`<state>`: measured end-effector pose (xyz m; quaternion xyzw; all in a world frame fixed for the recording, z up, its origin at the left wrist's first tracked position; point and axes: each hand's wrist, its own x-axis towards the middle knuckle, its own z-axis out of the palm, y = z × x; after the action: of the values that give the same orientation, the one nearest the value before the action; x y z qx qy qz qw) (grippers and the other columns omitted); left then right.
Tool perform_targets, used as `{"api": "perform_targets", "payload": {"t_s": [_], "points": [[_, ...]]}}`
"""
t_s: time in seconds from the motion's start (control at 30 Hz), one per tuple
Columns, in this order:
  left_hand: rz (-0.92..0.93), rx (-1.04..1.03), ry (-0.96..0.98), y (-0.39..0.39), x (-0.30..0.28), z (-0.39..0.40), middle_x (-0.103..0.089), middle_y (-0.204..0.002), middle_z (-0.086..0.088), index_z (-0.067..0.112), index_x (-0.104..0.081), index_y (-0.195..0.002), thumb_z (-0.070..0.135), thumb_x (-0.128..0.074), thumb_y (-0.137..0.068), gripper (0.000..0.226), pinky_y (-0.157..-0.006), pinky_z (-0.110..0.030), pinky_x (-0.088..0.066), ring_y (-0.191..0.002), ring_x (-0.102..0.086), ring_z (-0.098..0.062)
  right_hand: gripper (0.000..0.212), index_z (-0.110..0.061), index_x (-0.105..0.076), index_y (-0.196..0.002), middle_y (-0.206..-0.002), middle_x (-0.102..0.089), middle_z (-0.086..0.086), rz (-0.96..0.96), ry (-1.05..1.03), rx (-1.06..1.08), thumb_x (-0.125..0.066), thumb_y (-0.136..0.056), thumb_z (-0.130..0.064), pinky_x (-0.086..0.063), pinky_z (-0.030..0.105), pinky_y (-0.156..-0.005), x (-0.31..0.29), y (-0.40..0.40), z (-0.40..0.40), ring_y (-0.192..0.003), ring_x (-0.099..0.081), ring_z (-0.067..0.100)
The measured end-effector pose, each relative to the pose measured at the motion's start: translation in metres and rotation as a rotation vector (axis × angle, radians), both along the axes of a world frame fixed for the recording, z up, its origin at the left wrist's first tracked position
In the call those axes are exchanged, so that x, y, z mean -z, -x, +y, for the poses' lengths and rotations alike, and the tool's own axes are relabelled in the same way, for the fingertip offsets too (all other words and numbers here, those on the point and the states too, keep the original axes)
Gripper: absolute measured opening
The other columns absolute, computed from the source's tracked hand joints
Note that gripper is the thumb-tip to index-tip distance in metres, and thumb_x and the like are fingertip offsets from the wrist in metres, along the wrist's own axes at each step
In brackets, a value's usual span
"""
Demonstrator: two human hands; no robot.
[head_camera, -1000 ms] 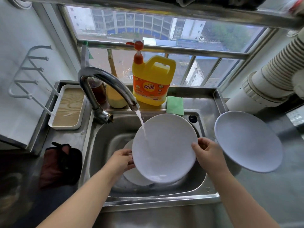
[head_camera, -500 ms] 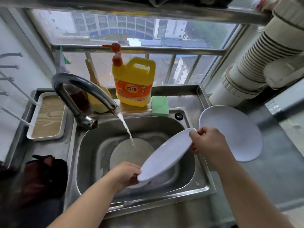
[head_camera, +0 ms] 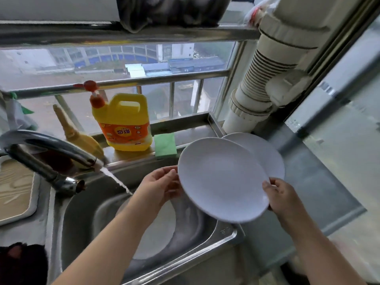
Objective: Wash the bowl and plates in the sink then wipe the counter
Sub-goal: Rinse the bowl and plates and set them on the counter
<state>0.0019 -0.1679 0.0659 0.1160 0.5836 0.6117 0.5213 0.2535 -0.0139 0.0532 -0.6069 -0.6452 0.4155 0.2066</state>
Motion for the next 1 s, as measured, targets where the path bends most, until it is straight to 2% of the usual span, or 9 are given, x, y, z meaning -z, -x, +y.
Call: {"api": "perform_targets", "payload": {"t_s": [0.1, 0.17, 0.23, 0.3, 0.47, 0.57, 0.73, 0.87, 1.0], "points": [[0.175, 0.079, 0.091, -0.014, 0.008, 0.019, -0.069, -0.088, -0.011, 0.008, -0.065, -0.105, 0.009, -0.051, -0.096, 0.017, -0.072, -0.035, -0.052, -0.077, -0.063, -0.022, 0.020, -0.013, -0.061, -0.079, -0.086, -0.069, 0.016, -0.024, -0.036, 0.083, -0.054, -0.092, -0.025, -0.052, 0.057, -0.080, 0.008, -0.023, 0.019, -0.084, -0.064, 0.036], [0.239, 0.102, 0.180, -0.021, 0.023, 0.022, -0.068, -0.083, -0.009, 0.009, -0.065, -0.101, 0.007, -0.051, -0.096, 0.015, -0.070, -0.034, -0.052, -0.073, -0.062, -0.020, 0.018, -0.008, -0.064, -0.088, -0.089, -0.067, 0.019, -0.046, -0.057, 0.129, -0.052, -0.094, -0.020, -0.052, 0.054, -0.080, 0.011, -0.032, 0.031, -0.086, -0.063, 0.039], [0.244, 0.091, 0.263, -0.023, 0.040, 0.022, -0.068, -0.080, -0.009, 0.009, -0.064, -0.099, 0.005, -0.049, -0.096, 0.015, -0.065, -0.032, -0.051, -0.069, -0.061, -0.020, 0.024, 0.000, -0.064, -0.098, -0.094, -0.066, 0.022, -0.081, -0.069, 0.164, -0.051, -0.094, -0.019, -0.052, 0.046, -0.077, 0.014, -0.036, 0.042, -0.088, -0.061, 0.038], [0.231, 0.075, 0.335, -0.024, 0.056, 0.020, -0.067, -0.081, -0.012, 0.007, -0.063, -0.099, 0.003, -0.047, -0.096, 0.016, -0.062, -0.031, -0.050, -0.068, -0.060, -0.022, 0.026, 0.004, -0.063, -0.099, -0.094, -0.065, 0.023, -0.102, -0.075, 0.180, -0.050, -0.094, -0.018, -0.045, 0.037, -0.071, 0.019, -0.037, 0.054, -0.087, -0.059, 0.037], [0.226, 0.033, 0.467, -0.022, 0.081, 0.015, -0.065, -0.087, -0.016, 0.006, -0.061, -0.099, 0.002, -0.045, -0.096, 0.016, -0.061, -0.032, -0.051, -0.071, -0.061, -0.026, 0.028, 0.004, -0.058, -0.104, -0.101, -0.064, 0.023, -0.127, -0.103, 0.175, -0.049, -0.094, -0.021, -0.047, 0.041, -0.077, 0.023, -0.024, 0.077, -0.095, -0.058, 0.040], [0.225, 0.010, 0.514, -0.017, 0.091, 0.010, -0.064, -0.089, -0.018, 0.004, -0.061, -0.099, 0.002, -0.045, -0.096, 0.016, -0.062, -0.033, -0.051, -0.072, -0.061, -0.028, 0.026, 0.004, -0.057, -0.105, -0.099, -0.062, 0.021, -0.195, -0.166, 0.163, -0.050, -0.094, -0.019, -0.041, 0.032, -0.072, 0.020, -0.019, 0.082, -0.095, -0.057, 0.038], [0.200, -0.015, 0.582, -0.011, 0.106, -0.003, -0.064, -0.090, -0.019, 0.004, -0.060, -0.098, 0.002, -0.045, -0.096, 0.016, -0.061, -0.034, -0.050, -0.072, -0.060, -0.029, 0.022, -0.008, -0.050, -0.102, -0.089, -0.064, 0.016, -0.389, -0.272, 0.075, -0.049, -0.093, -0.028, -0.050, 0.040, -0.065, 0.026, -0.021, 0.081, -0.078, -0.058, 0.036], [0.189, -0.035, 0.565, -0.009, 0.110, -0.010, -0.064, -0.089, -0.018, 0.005, -0.060, -0.099, 0.005, -0.046, -0.097, 0.014, -0.061, -0.034, -0.050, -0.072, -0.060, -0.028, 0.034, -0.009, -0.045, -0.112, -0.101, -0.063, 0.019, -0.407, -0.233, 0.109, -0.052, -0.092, -0.035, -0.050, 0.041, -0.070, 0.028, -0.023, 0.081, -0.088, -0.060, 0.039], [0.248, -0.010, 0.484, -0.007, 0.104, -0.014, -0.065, -0.092, -0.017, 0.008, -0.061, -0.101, 0.010, -0.047, -0.098, 0.014, -0.069, -0.035, -0.052, -0.079, -0.061, -0.028, 0.040, -0.005, -0.050, -0.115, -0.115, -0.054, 0.018, -0.401, -0.505, 0.131, -0.061, -0.088, -0.032, -0.048, 0.042, -0.073, 0.024, -0.017, 0.075, -0.102, -0.053, 0.038]]}}
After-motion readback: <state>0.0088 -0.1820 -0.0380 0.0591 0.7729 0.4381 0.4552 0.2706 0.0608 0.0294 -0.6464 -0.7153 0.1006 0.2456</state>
